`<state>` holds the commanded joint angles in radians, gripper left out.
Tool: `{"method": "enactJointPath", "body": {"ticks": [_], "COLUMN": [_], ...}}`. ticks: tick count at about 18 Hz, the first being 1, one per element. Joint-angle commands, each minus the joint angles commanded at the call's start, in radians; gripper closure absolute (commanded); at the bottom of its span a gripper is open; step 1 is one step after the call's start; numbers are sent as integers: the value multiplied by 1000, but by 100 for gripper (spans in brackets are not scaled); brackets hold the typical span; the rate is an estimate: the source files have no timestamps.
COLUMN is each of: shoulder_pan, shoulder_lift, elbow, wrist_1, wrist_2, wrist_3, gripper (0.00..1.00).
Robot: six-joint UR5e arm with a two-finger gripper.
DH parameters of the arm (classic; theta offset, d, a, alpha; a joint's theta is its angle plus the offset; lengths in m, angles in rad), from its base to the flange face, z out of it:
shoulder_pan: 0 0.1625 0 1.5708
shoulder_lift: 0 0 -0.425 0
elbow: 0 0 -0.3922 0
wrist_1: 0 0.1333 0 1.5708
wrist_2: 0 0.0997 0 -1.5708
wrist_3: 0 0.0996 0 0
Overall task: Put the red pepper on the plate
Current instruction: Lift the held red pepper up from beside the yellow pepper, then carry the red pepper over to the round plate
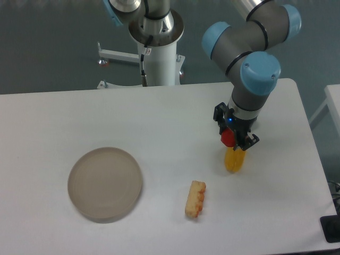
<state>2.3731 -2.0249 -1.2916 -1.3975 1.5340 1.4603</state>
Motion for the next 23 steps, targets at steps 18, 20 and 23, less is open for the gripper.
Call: {"method": "enactJointPath", "body": {"ticks": [18, 20, 23], "shoulder_pan": [-320, -360, -423], "shoulder_lift": [-12, -20, -64], "elbow": [-9, -38, -48], "wrist_1": [75, 132, 202], "wrist_2": [-87, -87, -84], "wrist_3": [-392, -406, -484], "gripper": [65, 65, 64]}}
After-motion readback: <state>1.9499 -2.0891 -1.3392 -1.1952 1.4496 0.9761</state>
